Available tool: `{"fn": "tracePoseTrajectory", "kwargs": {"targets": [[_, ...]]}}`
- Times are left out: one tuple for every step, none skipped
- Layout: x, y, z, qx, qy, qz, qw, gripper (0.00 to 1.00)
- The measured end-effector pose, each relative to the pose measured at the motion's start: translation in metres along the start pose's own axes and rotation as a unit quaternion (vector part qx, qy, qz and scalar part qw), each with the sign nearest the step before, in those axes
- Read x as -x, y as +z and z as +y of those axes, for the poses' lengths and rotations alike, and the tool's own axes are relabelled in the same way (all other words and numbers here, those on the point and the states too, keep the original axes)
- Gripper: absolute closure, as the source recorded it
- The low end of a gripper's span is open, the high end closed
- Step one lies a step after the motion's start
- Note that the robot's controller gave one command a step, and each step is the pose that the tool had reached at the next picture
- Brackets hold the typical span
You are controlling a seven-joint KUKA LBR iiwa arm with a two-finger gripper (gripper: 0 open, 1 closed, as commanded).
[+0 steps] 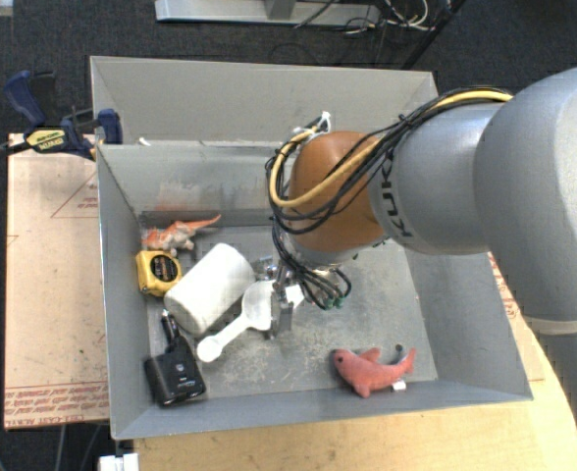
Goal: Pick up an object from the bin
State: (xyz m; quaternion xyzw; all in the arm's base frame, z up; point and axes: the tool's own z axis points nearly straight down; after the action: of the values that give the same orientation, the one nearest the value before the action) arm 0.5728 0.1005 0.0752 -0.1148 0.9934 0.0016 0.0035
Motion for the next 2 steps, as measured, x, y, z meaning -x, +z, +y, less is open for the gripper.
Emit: {"fn": "tracePoseTrajectory", "kwargs": {"targets": [[0.0, 0.0, 0.0, 0.0, 0.0, 0.0, 1.0, 1.0], [0.012, -0.11, 0.01, 0.001, 0.019, -0.0017, 0.9998, 1.0]]}}
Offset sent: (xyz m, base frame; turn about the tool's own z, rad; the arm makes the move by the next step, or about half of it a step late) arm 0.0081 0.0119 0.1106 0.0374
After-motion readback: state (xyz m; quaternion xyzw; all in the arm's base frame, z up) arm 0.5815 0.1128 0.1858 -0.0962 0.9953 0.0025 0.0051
